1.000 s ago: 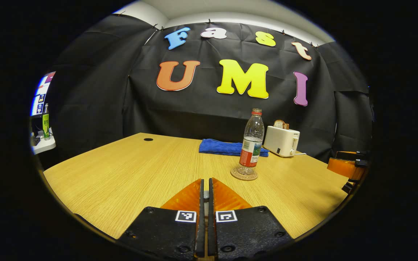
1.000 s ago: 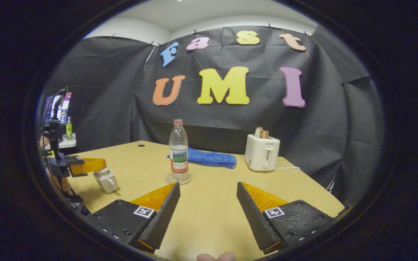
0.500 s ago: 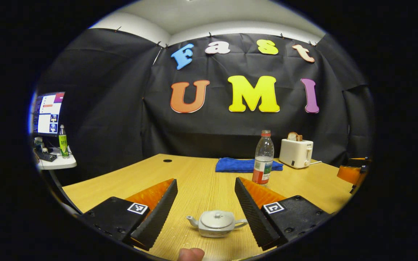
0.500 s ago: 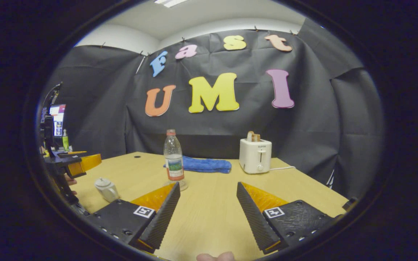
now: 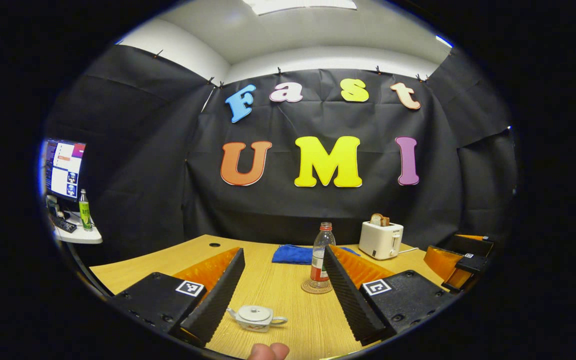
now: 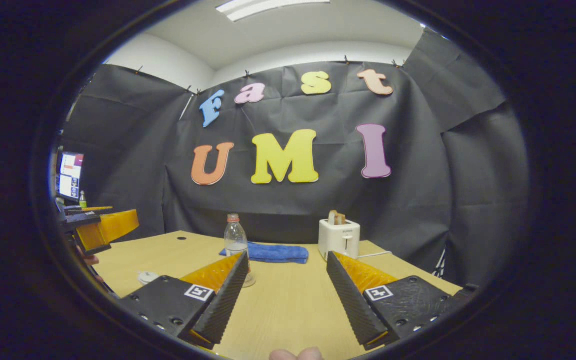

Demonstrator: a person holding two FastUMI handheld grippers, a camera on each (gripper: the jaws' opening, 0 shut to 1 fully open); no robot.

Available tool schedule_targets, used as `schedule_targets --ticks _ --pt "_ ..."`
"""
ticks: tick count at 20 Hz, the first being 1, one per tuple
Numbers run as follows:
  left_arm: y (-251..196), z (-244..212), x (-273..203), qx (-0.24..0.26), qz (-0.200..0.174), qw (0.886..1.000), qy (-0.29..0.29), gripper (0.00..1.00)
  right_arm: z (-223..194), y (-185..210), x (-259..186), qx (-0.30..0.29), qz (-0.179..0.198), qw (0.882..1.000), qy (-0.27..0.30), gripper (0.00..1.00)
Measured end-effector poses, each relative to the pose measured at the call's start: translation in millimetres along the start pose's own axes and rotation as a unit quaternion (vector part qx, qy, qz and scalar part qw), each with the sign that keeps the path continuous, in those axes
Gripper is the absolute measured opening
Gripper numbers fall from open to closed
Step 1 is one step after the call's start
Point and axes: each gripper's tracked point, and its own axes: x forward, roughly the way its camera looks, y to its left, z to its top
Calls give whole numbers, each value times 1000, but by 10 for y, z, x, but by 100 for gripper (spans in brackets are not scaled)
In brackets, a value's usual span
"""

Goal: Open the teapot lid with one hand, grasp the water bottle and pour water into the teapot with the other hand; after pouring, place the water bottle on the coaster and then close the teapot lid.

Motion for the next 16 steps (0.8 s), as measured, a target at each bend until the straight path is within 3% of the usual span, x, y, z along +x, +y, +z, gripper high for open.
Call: schedule_targets --ticks 6,16 --pt "1 160 -88 5 -4 1000 -22 99 -27 62 -90 0 -10 1000 9 93" --pt "141 49 -16 8 3 1000 1 99 -16 299 49 14 5 1000 18 94"
